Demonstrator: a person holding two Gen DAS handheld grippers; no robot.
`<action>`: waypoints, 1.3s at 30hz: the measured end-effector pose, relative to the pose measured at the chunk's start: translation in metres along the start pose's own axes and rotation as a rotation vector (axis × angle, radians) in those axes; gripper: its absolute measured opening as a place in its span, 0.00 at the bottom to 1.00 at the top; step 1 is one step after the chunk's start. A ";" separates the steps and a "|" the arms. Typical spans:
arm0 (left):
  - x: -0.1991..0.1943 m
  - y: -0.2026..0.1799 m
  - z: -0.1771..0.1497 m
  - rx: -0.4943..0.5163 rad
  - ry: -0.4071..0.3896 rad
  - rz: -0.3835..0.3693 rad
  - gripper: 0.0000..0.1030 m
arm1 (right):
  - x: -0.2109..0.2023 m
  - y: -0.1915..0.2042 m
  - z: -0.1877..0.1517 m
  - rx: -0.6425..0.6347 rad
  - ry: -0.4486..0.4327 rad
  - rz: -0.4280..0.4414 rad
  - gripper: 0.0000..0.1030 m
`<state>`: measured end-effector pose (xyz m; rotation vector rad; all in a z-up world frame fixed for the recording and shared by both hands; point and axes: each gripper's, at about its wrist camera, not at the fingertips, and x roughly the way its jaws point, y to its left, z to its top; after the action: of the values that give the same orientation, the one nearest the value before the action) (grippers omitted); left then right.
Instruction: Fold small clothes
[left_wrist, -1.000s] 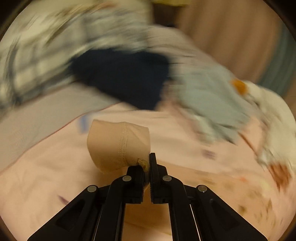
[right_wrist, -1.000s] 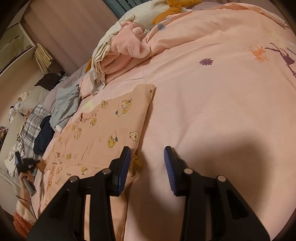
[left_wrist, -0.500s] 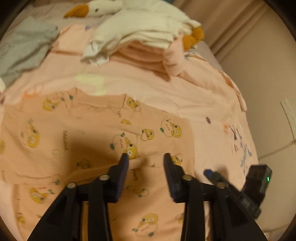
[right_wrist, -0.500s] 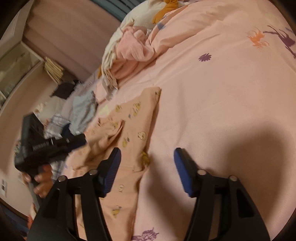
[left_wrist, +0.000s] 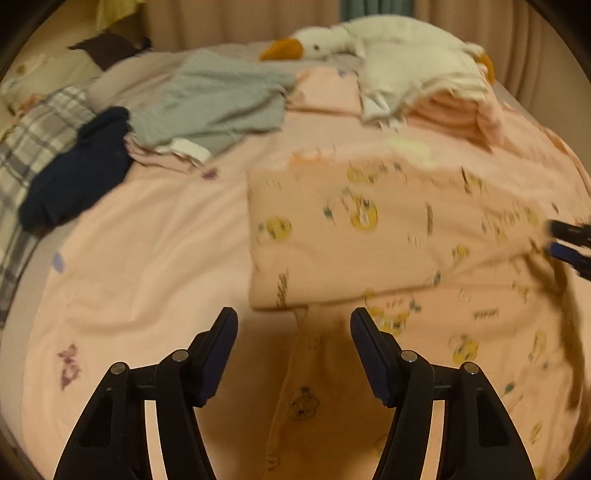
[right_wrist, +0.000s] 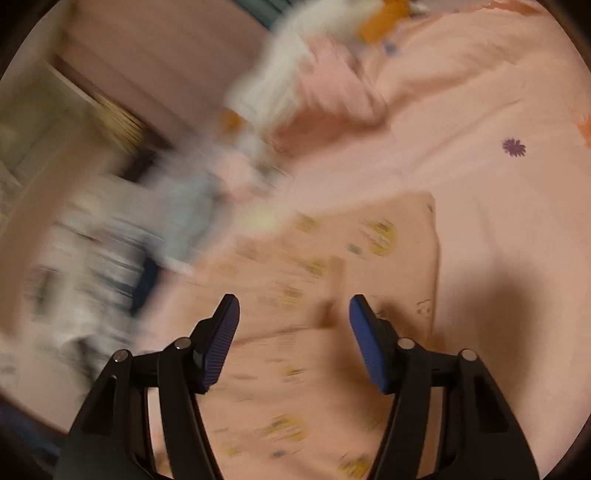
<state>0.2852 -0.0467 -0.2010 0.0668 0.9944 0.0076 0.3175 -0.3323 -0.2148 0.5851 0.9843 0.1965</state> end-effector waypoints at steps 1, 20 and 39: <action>0.005 0.000 0.000 0.007 -0.004 0.013 0.63 | 0.023 0.004 -0.001 0.025 0.070 0.010 0.42; 0.032 -0.013 -0.006 0.083 -0.064 0.153 0.23 | -0.012 -0.023 0.015 0.004 -0.127 -0.117 0.11; 0.060 -0.055 0.042 0.107 0.034 0.173 0.27 | 0.008 0.007 0.005 -0.191 -0.078 -0.169 0.11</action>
<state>0.3517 -0.1011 -0.2314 0.2512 1.0205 0.1146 0.3264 -0.3252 -0.2143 0.3310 0.9224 0.1150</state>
